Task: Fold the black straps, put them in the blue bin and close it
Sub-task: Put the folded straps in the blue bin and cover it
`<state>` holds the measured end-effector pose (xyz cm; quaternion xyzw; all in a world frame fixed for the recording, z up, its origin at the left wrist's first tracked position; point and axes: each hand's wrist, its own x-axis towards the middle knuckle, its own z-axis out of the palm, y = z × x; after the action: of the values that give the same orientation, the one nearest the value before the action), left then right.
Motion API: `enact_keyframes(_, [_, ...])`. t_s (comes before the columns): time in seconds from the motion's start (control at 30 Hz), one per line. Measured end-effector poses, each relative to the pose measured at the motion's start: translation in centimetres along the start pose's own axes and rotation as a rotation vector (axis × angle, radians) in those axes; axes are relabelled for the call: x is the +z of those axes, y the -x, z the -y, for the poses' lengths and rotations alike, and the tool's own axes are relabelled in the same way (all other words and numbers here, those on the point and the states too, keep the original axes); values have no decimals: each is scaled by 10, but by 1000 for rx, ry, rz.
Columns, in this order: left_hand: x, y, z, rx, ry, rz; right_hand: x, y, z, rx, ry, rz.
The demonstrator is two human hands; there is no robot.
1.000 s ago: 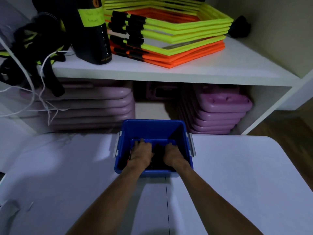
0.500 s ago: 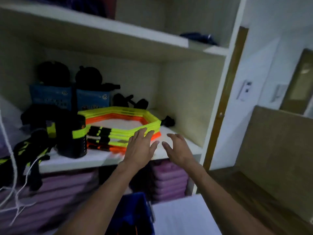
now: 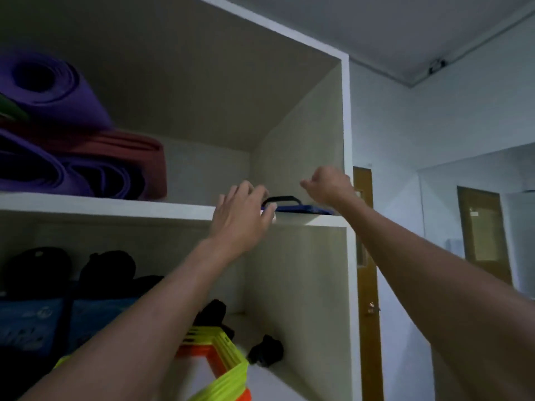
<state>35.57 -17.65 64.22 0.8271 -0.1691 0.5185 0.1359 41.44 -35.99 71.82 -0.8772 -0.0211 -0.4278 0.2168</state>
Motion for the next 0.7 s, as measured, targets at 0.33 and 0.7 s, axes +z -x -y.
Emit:
enact_keyframes(0.33, [13, -15, 67, 10, -145, -28, 49, -68, -7, 29, 261, 455])
enact_keyframes(0.7, [-27, -8, 60, 24, -38, -76, 24, 25, -9, -235, -177, -19])
